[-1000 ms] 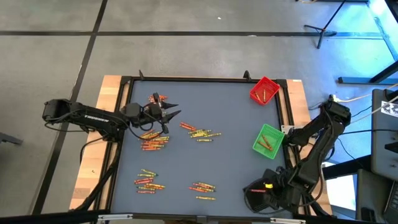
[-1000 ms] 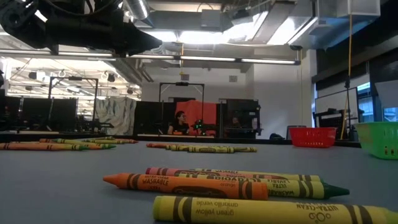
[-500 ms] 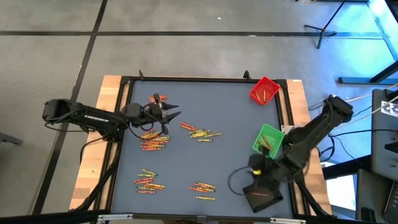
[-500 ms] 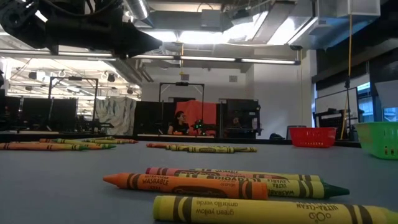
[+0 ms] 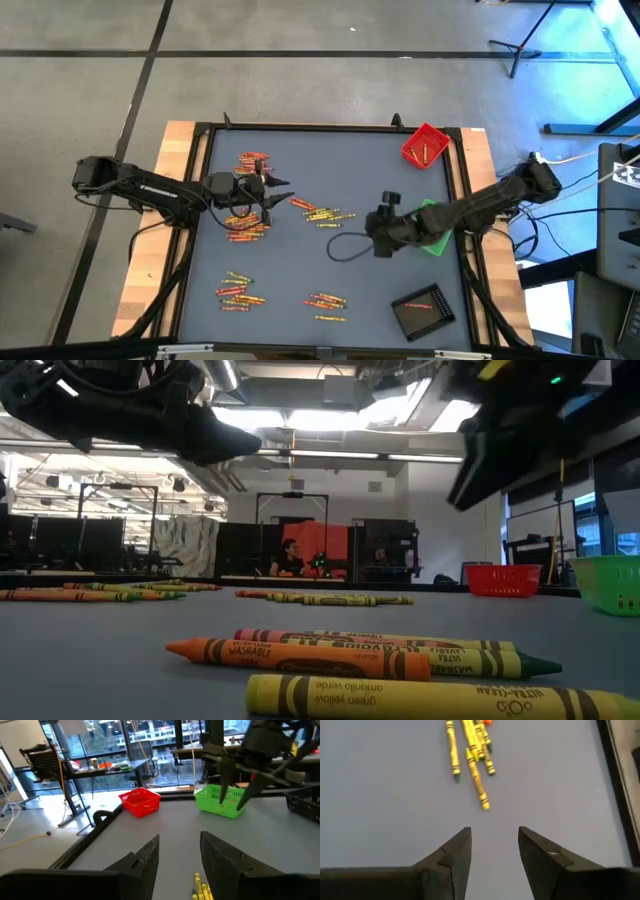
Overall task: Sort crayons
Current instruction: Put the light green crayon into the red bin
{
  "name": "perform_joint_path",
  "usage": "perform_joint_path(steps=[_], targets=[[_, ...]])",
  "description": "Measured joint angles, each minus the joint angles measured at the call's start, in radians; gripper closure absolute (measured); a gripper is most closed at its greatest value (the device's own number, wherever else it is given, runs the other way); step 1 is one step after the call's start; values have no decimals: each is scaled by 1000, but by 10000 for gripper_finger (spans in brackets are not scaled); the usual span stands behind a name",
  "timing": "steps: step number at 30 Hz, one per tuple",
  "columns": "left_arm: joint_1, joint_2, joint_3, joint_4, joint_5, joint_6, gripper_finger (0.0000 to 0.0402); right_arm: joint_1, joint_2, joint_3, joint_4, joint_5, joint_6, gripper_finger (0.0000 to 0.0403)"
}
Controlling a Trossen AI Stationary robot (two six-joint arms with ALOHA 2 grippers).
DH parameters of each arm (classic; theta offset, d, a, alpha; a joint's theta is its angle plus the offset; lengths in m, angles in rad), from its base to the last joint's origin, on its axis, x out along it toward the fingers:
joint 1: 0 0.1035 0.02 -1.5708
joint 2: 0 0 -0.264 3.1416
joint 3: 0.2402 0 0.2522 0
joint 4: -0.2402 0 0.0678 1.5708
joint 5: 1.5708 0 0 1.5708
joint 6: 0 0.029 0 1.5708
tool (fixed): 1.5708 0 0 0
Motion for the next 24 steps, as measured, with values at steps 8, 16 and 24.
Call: perform_joint_path(steps=[8, 16, 24], targets=[[14, 62, 25, 8, -3, 2, 274, -162, 70, 0, 209, -163, -241, 242], [14, 104, 36, 3, -4, 3, 274, -299, 134, -89, 433, -356, -369, 262], [49, 108, 36, 3, 3, 4, 274, -415, 133, -227, 615, -479, -391, 293]])
